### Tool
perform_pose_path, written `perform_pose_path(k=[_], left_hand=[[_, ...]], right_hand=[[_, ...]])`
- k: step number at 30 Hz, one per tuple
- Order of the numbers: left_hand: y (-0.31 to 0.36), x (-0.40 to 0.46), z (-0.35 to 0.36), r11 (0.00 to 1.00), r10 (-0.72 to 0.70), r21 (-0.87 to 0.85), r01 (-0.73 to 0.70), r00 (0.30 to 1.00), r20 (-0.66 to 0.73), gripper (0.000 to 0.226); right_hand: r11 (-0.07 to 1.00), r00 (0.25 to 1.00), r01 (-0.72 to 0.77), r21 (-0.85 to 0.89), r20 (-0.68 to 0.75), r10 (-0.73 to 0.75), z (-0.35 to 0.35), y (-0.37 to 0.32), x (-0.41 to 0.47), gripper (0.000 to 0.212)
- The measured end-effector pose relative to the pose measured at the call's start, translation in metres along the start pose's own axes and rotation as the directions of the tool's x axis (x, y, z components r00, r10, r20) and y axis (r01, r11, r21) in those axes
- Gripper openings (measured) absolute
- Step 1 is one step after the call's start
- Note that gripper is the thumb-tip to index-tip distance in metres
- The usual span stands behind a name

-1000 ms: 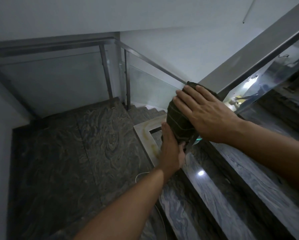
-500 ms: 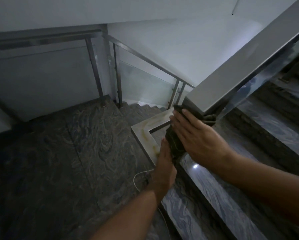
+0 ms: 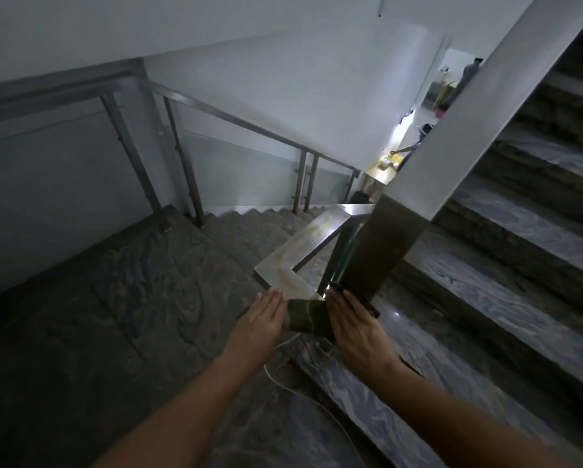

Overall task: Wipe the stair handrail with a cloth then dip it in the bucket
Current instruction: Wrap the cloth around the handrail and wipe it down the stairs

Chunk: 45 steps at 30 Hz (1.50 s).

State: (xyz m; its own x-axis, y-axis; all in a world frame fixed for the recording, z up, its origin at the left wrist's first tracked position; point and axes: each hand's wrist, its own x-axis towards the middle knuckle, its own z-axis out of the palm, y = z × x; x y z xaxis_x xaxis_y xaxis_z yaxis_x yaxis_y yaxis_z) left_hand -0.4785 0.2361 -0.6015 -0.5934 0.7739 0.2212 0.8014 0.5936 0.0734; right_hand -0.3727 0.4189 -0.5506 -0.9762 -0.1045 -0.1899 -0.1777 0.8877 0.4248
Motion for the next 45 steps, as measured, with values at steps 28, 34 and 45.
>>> perform_pose_path(k=[28, 34, 45], left_hand=[[-0.073, 0.075, -0.006, 0.903, 0.398, -0.028, -0.428, 0.812, 0.426, 0.075], [-0.079, 0.084, 0.003, 0.877, 0.443, -0.003, -0.48, 0.809, 0.387, 0.071], [-0.079, 0.112, 0.016, 0.601, 0.783, -0.035, -0.798, 0.58, 0.225, 0.063]], right_hand=[[0.361, 0.667, -0.706, 0.609, 0.401, 0.629, 0.008, -0.092, 0.035, 0.076], [0.332, 0.609, -0.746, 0.577, 0.39, 0.691, 0.02, -0.095, 0.036, 0.054], [0.292, 0.45, -0.794, 0.533, 0.192, 0.872, 0.031, -0.112, 0.047, 0.055]])
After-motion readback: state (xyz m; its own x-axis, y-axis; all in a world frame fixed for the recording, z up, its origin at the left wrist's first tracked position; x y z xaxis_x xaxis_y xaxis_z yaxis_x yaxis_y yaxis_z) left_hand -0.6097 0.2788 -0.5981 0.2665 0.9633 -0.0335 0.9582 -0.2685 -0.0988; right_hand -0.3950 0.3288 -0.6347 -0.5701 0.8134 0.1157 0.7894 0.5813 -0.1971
